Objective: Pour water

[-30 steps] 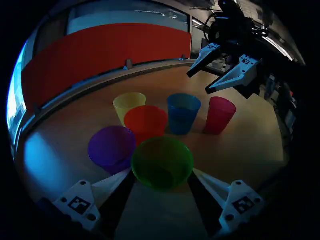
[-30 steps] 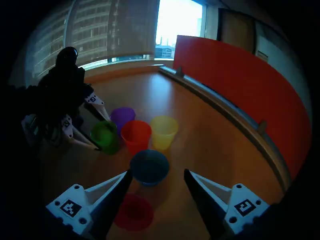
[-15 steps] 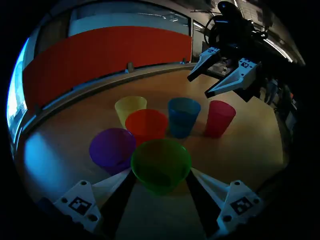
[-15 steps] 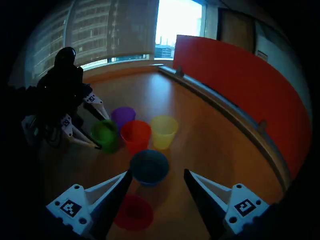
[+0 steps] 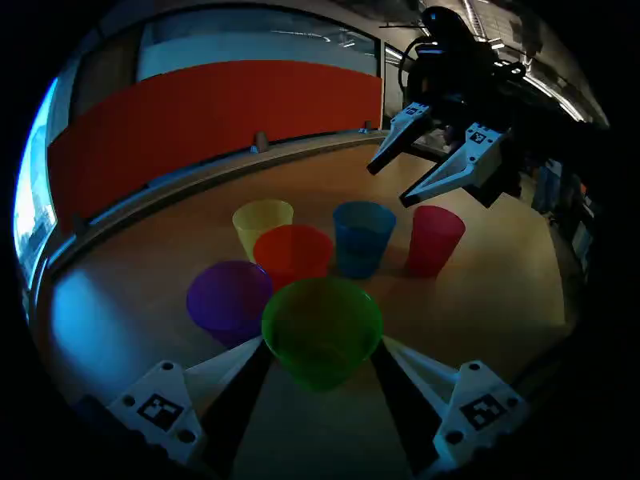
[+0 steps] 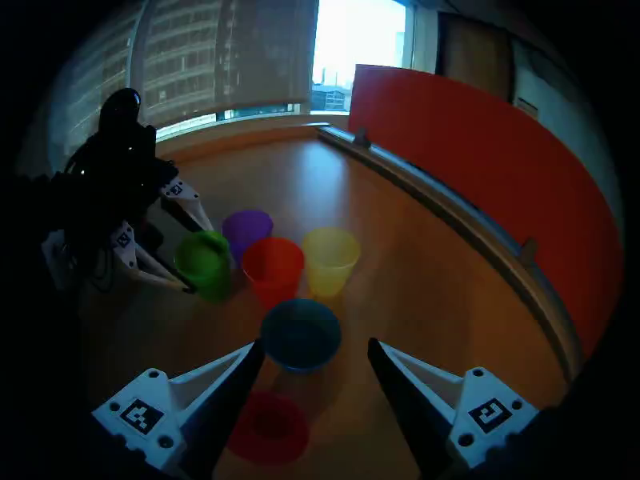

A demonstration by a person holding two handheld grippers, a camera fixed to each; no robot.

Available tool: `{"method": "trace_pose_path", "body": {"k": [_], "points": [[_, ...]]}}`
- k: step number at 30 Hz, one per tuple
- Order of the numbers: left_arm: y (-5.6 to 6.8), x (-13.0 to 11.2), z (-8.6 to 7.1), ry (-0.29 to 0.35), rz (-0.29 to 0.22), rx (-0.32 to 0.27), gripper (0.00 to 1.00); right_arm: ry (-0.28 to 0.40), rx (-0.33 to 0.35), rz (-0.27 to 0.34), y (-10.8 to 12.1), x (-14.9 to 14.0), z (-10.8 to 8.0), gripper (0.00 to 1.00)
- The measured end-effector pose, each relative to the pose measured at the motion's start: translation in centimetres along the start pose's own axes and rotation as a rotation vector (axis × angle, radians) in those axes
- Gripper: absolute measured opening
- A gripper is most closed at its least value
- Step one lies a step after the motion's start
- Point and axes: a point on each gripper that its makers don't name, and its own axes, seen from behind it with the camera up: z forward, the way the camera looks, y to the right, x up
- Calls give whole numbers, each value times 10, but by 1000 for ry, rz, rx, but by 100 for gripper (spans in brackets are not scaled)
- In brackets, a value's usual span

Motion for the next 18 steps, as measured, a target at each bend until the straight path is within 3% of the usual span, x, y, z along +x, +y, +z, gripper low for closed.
{"method": "trace_pose_path", "body": {"k": [18], "points": [[0,7,-22,33,2,23,83,-50,22,-13,-8,-9,16,100]]}}
